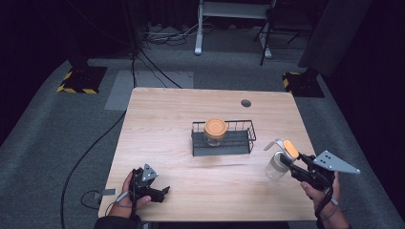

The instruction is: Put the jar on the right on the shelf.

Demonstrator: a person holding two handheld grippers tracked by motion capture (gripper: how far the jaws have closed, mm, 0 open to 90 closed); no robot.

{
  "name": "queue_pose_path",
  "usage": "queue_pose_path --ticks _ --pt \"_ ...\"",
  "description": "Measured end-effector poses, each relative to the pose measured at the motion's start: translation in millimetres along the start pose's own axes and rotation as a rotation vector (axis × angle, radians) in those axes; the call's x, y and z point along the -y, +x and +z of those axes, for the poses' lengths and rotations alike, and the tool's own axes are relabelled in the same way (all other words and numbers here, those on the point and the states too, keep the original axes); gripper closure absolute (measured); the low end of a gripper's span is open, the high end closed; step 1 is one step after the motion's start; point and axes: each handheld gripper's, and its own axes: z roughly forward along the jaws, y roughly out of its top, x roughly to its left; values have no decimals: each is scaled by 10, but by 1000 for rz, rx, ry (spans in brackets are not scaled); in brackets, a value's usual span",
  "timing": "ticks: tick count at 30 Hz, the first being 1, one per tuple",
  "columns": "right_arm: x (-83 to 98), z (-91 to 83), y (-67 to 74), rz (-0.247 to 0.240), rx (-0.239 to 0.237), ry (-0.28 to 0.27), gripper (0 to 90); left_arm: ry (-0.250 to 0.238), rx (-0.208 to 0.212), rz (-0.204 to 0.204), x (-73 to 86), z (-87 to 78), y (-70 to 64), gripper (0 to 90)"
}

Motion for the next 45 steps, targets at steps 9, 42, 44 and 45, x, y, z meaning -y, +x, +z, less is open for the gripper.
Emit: queue_pose_path --ticks 9,42,44,45 --pt "-300 71 -39 -1 17 -38 573 0 0 0 0 0 0 1" --pt "-1032 863 -12 -13 58 -104 574 0 0 -2 -3 2 -1 2" --pt "-1035 920 -8 -2 63 -99 574 0 0 -2 -3 2 -1 2" --pt "-1034 954 -5 3 64 -96 574 0 0 -2 -3 2 -1 1"
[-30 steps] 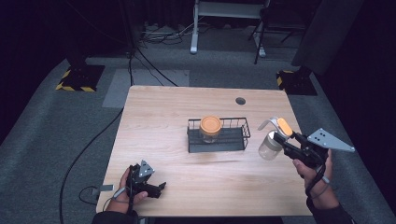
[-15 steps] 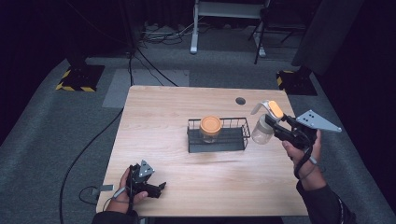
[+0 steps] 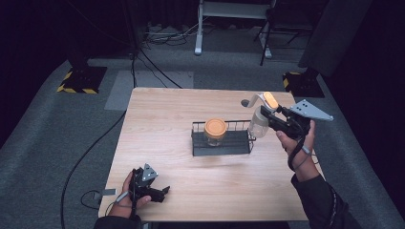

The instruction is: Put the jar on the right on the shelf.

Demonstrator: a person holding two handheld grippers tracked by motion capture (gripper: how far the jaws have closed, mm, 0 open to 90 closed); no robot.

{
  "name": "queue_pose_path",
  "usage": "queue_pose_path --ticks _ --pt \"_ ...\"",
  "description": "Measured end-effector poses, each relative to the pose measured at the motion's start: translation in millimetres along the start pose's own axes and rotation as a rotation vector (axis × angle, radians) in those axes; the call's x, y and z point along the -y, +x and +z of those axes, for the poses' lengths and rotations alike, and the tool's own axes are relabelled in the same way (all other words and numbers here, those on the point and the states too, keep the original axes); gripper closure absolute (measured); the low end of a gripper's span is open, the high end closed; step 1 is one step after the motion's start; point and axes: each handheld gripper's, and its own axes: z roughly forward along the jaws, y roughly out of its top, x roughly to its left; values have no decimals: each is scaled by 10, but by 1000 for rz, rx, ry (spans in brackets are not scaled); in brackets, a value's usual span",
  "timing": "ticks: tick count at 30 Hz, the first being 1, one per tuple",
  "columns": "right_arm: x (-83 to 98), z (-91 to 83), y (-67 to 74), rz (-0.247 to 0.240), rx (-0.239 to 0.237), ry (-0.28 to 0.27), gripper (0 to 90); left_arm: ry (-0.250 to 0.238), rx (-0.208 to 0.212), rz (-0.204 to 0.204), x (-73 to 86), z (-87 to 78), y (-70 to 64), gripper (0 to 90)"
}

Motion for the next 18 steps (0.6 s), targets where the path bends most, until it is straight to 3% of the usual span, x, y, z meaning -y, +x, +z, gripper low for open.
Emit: queue_pose_path --ticks 18 --pt "101 368 168 20 31 34 574 0 0 0 0 0 0 1"
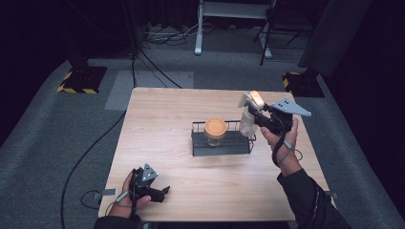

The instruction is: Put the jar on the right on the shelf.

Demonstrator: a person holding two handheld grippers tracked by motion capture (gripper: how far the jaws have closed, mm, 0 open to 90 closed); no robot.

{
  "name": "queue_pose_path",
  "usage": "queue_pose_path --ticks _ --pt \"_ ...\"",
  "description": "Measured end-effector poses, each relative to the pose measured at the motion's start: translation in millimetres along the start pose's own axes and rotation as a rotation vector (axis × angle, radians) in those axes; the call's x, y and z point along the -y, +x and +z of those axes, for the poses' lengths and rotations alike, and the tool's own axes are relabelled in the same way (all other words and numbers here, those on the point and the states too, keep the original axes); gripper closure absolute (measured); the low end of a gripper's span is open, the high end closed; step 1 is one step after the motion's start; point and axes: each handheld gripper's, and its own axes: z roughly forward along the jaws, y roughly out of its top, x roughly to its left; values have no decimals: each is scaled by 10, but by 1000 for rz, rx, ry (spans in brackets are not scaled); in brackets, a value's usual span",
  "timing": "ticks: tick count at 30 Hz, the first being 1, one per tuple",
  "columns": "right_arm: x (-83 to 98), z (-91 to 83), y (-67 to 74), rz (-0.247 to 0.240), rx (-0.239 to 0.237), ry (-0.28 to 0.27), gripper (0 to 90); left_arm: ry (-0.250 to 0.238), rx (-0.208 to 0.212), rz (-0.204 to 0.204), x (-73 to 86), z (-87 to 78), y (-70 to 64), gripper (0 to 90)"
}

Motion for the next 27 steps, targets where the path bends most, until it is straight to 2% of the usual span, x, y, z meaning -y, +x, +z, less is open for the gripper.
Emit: queue_pose_path --ticks 15,27 --pt "179 162 76 30 18 17 573 1 0 1 0 0 1 2" --pt "317 242 65 42 34 37 573 0 0 0 0 0 0 1"
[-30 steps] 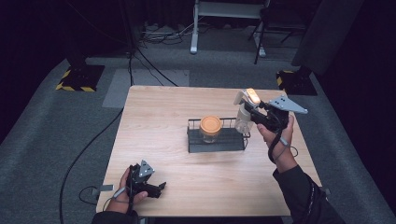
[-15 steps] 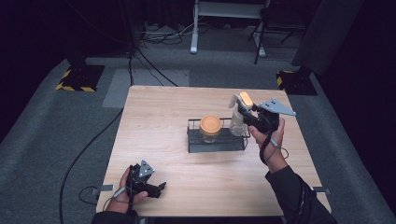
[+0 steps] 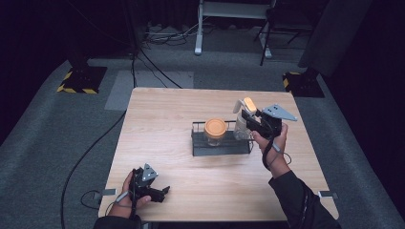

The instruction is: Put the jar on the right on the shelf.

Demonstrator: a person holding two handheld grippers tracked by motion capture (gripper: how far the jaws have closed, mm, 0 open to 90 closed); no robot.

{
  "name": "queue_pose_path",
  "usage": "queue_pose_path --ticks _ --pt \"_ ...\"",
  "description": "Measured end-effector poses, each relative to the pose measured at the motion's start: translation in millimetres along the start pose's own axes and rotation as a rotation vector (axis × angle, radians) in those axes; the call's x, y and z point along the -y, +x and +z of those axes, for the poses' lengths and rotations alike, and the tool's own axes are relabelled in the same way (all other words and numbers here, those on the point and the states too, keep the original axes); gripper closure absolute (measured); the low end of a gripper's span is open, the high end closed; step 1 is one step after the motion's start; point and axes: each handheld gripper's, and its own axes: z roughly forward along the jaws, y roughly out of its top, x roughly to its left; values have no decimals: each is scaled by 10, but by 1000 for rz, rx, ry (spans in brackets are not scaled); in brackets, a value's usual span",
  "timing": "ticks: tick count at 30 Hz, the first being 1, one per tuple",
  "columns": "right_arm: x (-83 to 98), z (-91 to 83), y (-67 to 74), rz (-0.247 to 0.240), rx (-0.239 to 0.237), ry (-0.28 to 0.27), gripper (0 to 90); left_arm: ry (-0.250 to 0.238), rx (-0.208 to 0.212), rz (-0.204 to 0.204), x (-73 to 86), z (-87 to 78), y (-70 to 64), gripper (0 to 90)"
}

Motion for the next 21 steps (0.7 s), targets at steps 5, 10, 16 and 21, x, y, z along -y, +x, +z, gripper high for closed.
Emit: queue_pose_path --ticks 5,10,16,21 --pt "47 28 -4 1 3 10 573 0 0 0 0 0 0 1" --pt "108 63 -5 0 3 20 573 -1 1 0 0 0 0 1" --pt "169 82 4 -1 7 22 573 0 0 0 0 0 0 1" --pt "197 94 0 2 3 26 573 0 0 0 0 0 0 1"
